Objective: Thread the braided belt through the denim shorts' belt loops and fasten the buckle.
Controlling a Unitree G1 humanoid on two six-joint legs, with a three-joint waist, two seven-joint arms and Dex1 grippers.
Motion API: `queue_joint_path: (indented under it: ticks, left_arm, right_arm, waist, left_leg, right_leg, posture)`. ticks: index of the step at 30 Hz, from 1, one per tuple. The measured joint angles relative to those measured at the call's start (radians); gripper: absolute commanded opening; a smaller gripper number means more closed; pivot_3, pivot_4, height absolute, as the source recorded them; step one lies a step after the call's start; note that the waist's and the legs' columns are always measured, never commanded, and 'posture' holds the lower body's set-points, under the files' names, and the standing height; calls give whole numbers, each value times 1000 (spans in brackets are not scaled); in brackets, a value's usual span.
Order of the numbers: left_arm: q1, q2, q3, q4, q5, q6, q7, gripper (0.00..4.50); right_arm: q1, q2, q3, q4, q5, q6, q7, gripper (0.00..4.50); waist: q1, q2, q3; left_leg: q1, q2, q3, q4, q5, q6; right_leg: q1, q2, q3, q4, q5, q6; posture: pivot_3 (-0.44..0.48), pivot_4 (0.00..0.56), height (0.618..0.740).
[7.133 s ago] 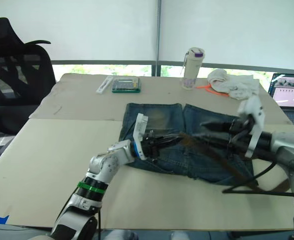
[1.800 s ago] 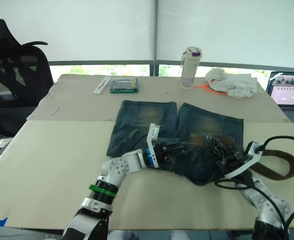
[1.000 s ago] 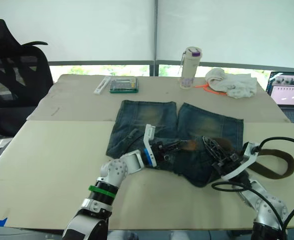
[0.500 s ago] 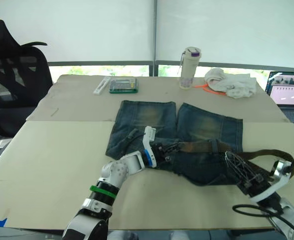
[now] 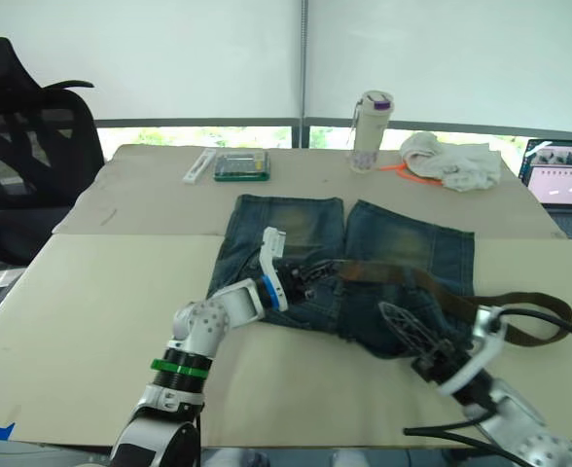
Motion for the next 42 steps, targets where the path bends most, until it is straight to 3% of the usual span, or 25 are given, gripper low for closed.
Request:
queue_joint_path:
  ticks: [7, 12, 18, 20, 26, 33, 42]
  left_arm:
    - [23, 13, 33, -65, -46, 81, 27, 0]
    - [36, -1, 31, -80, -55, 90, 39, 0]
    - [36, -4, 31, -79, -55, 80, 44, 0]
    - [36, -5, 30, -78, -54, 78, 46, 0]
    - [46, 37, 16, -91, -50, 70, 5, 1932]
    - [108, 206, -200, -87, 228, -208, -128, 4337]
    - [134, 219, -226, -64, 296, -376, -224, 4474]
  right_arm:
    - [-155, 140, 115, 77, -142, -108, -121, 3864]
    - [-250, 194, 95, 97, -150, -188, -189, 2357]
    - [-225, 185, 87, 94, -135, -191, -193, 268]
    - [-220, 183, 87, 89, -126, -191, -193, 86]
    - [-217, 173, 85, 89, -114, -193, -216, 0]
    - [-218, 167, 64, 119, -148, -220, -279, 0]
    - [-219, 136, 58, 213, -230, -222, -317, 0]
  waist:
    - [-3, 0, 0]
    - [-3, 0, 0]
    - [-4, 0, 0]
    - [-4, 0, 0]
    - [-5, 0, 0]
    - [-4, 1, 0]
    - [-2, 1, 0]
  left_leg:
    - [0, -1, 0, 0, 1, -1]
    - [1, -1, 0, 0, 1, -2]
    - [1, -1, 0, 0, 1, -2]
    - [1, -1, 0, -1, 1, -2]
    - [1, -1, 0, -1, 1, -2]
    - [2, -1, 1, -1, 2, -3]
    - [2, -1, 1, -1, 1, -2]
  right_leg:
    - [0, 0, 0, 1, 0, 0]
    - [0, 1, -1, 1, 0, 0]
    - [1, 1, 0, 1, 0, 0]
    - [1, 1, 0, 1, 0, 0]
    - [1, 1, 0, 1, 0, 0]
    - [1, 1, 0, 1, 0, 0]
    - [1, 0, 0, 0, 0, 0]
  posture:
    - [0, 150, 737]
    - [0, 150, 737]
    - [0, 150, 737]
    - [0, 150, 737]
    - [0, 150, 737]
    - [0, 150, 737]
    - [0, 150, 737]
